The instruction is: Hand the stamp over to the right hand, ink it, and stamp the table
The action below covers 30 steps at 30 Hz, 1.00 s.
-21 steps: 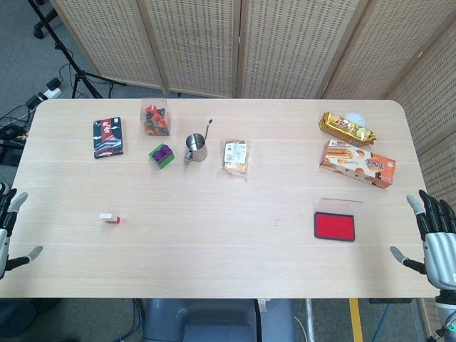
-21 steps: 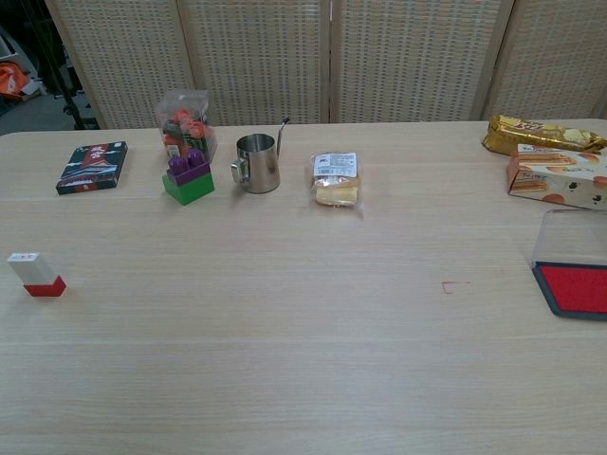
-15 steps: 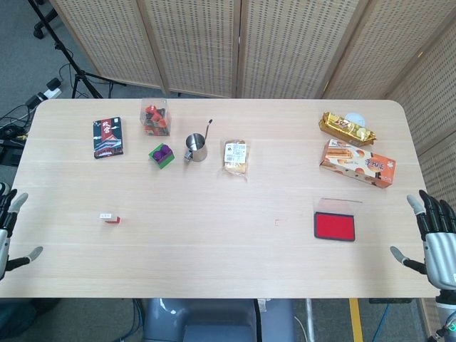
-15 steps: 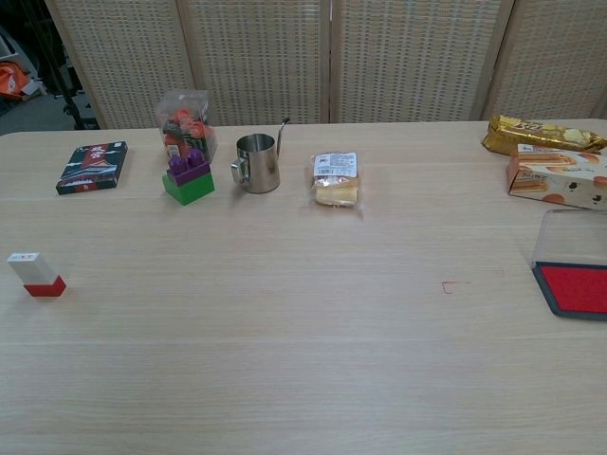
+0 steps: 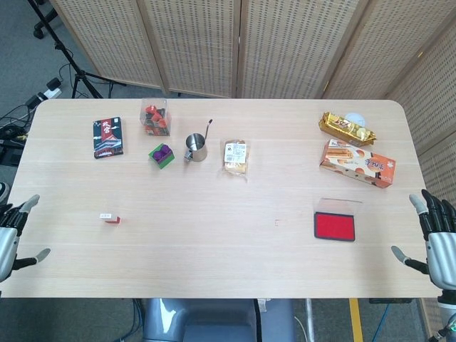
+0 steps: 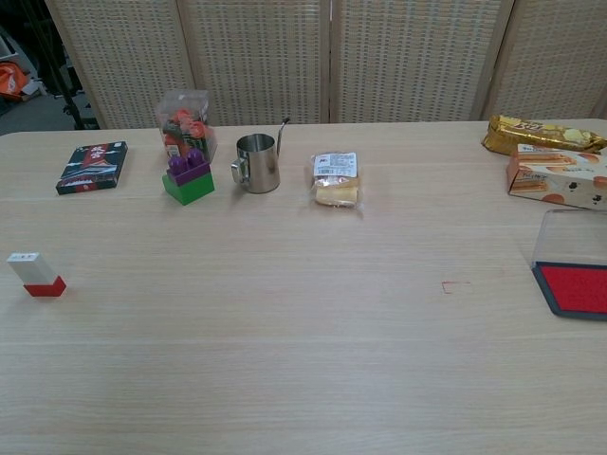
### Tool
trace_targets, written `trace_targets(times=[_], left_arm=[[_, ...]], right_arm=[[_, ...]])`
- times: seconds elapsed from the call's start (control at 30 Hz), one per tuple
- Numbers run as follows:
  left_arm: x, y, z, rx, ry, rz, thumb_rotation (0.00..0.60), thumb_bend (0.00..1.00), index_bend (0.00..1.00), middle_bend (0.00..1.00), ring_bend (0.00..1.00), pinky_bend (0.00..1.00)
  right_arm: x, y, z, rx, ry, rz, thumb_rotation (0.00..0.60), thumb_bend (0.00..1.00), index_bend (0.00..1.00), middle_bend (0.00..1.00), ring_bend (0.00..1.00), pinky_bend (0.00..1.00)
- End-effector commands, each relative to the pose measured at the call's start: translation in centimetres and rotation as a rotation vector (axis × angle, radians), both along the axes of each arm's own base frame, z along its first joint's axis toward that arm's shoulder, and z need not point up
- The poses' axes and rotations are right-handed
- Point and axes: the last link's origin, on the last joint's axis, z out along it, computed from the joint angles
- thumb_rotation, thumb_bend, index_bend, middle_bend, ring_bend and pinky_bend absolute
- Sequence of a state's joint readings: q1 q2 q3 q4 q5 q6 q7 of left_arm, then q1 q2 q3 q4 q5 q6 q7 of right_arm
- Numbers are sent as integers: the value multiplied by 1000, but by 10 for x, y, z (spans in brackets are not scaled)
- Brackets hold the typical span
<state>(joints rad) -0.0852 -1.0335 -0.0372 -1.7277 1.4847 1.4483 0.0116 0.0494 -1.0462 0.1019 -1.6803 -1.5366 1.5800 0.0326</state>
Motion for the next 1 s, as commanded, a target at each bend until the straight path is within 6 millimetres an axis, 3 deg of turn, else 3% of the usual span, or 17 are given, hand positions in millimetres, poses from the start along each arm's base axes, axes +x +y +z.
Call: trace_targets(times=[0.03,0.13,0.27,0.53,0.63,1.0], left_arm=[[-6,14,-7,-45,-35,36,600,0,0,911,935,838],[-13,25,-16,-119,-39,66,600,0,20,964,989,894],[-23,47,-29,-174,-71,99,600,13,145,987,1000,912],[-33,91,-63,-235,-102,137,600,184,330,992,1000,918],[-30,103,-75,-253,-103,128,600,235,352,992,1000,918],[-16,122,-110,-294,-81,112,600,234,407,993,1000,918]], right_arm=[[0,0,0,1,-6,1,600,0,0,0,0,0],[0,0,0,5,-13,1,600,0,0,0,0,0],[1,1,0,7,-23,5,600,0,0,0,0,0],[0,-1,-1,22,-34,2,600,0,0,0,0,0],[0,-2,-1,25,-37,-1,600,0,0,0,0,0],[-2,-5,2,28,-56,-14,600,0,0,0,0,0]])
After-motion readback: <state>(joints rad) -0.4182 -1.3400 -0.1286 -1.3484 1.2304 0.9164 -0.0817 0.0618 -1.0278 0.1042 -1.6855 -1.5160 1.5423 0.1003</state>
